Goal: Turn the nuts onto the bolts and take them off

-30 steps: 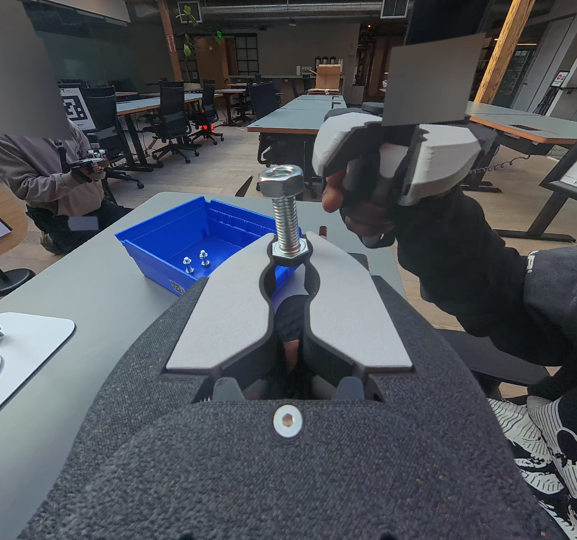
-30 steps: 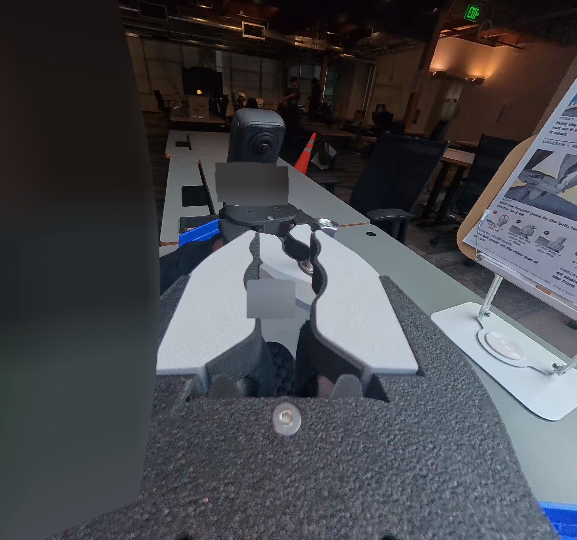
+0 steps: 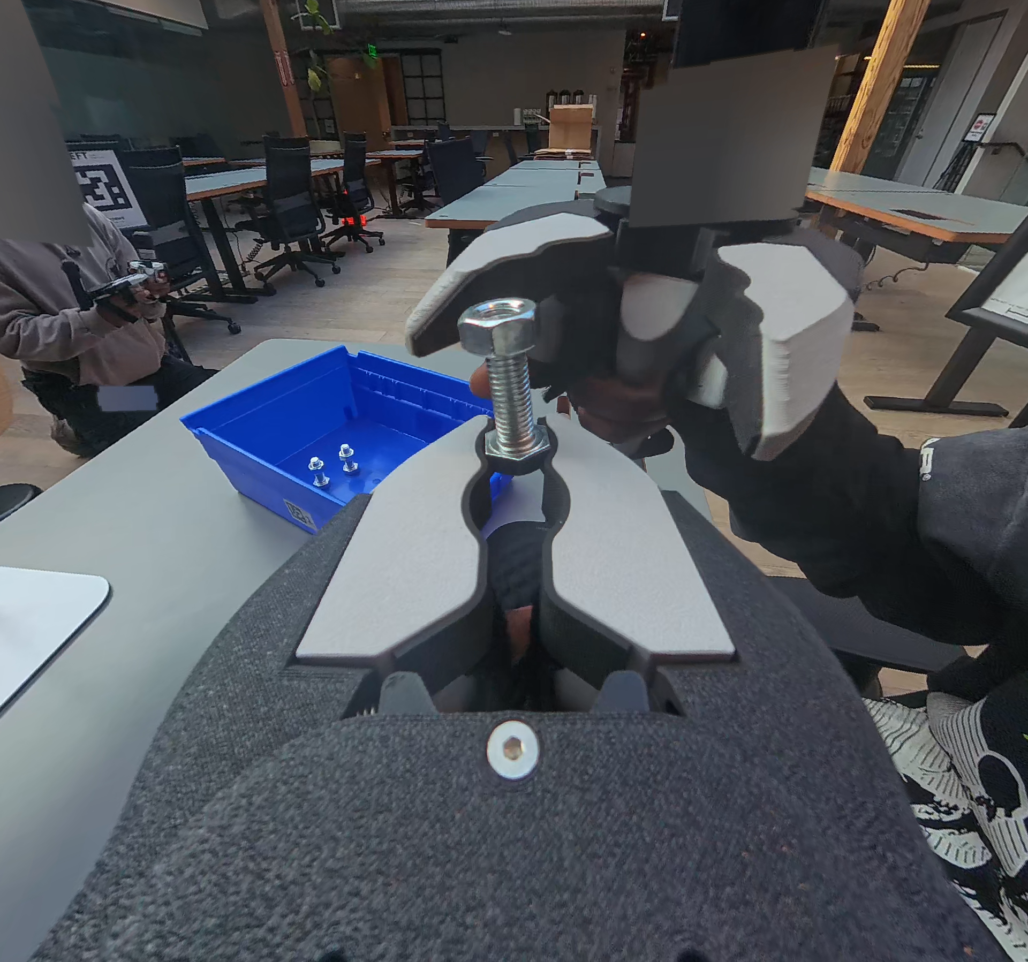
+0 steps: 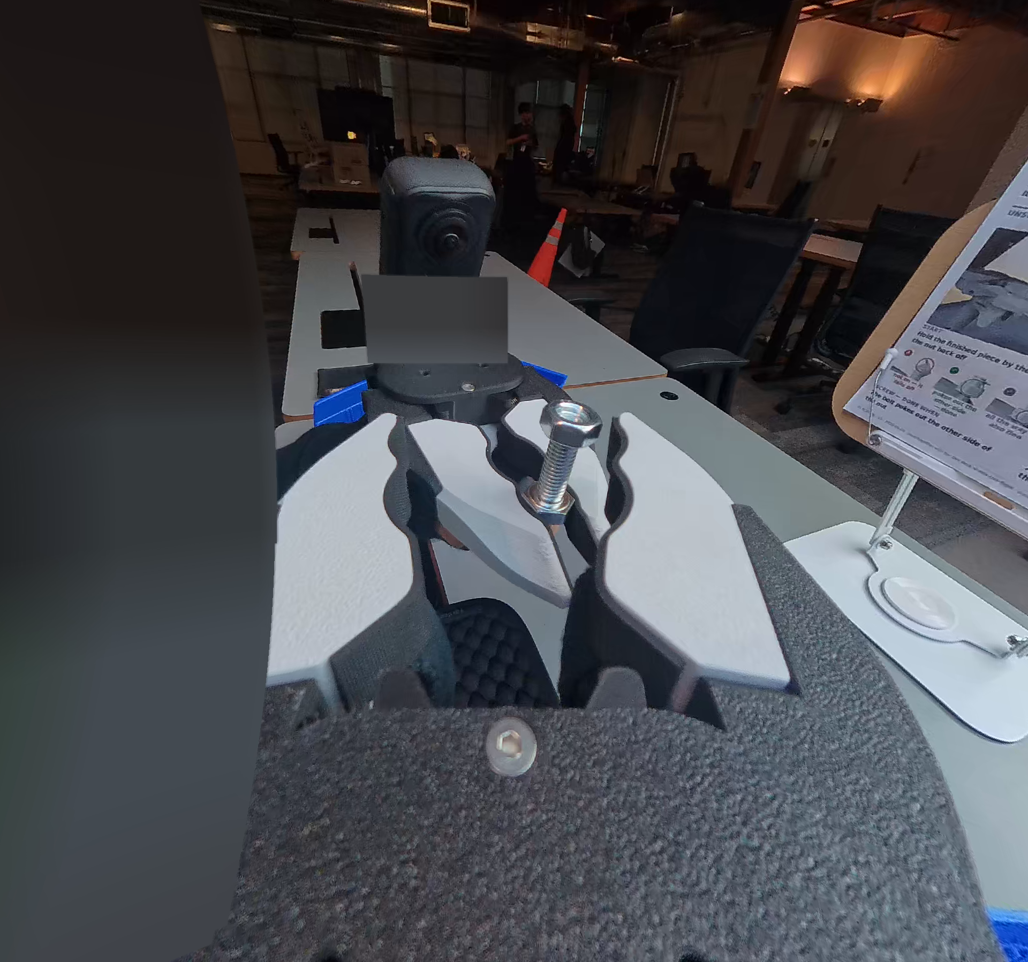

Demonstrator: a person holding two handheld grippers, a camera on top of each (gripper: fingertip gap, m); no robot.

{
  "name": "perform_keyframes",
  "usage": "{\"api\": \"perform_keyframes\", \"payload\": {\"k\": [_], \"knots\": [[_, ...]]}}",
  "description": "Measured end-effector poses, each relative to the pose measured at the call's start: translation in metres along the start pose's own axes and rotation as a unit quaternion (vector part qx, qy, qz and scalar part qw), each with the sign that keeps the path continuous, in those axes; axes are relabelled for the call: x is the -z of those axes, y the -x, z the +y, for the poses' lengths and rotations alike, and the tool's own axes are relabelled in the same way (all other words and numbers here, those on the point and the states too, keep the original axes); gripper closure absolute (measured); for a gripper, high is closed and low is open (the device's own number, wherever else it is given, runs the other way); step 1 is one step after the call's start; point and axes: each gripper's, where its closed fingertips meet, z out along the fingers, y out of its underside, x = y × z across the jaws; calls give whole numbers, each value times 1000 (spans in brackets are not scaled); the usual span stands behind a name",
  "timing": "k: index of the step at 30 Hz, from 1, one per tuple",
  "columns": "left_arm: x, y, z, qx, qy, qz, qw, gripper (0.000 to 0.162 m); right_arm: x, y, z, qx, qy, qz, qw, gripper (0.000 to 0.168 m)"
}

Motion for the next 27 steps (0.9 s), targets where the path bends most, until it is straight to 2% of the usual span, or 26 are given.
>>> {"api": "perform_keyframes", "payload": {"k": [4, 7, 8, 11, 16, 18, 21, 27], "knots": [[3, 3, -1, 1, -5, -5, 1000, 148, 7, 2, -2, -2, -2, 6, 1000, 108], [6, 5, 0, 2, -8, -8, 1000, 148, 18, 9, -7, -4, -25, -12, 1000, 130], [7, 5, 1, 3, -9, -7, 1000, 148, 20, 9, -9, -6, -35, -9, 999, 132], [8, 3, 8, -1, -14, -1, 1000, 148, 19, 5, -1, 3, -44, 2, 999, 128], [10, 0, 29, -8, -34, 3, 999, 148, 3, 4, 30, 5, -31, 9, 999, 94], [9, -1, 41, -9, -34, 4, 999, 148, -5, 6, 42, 8, -23, 3, 1000, 88], [7, -1, 58, -4, -28, 9, 1000, 148, -15, 10, 55, 7, -12, -10, 1000, 87], [7, 8, 73, 3, -23, -4, 1000, 148, -12, 11, 64, -3, -17, -13, 1000, 100]]}}
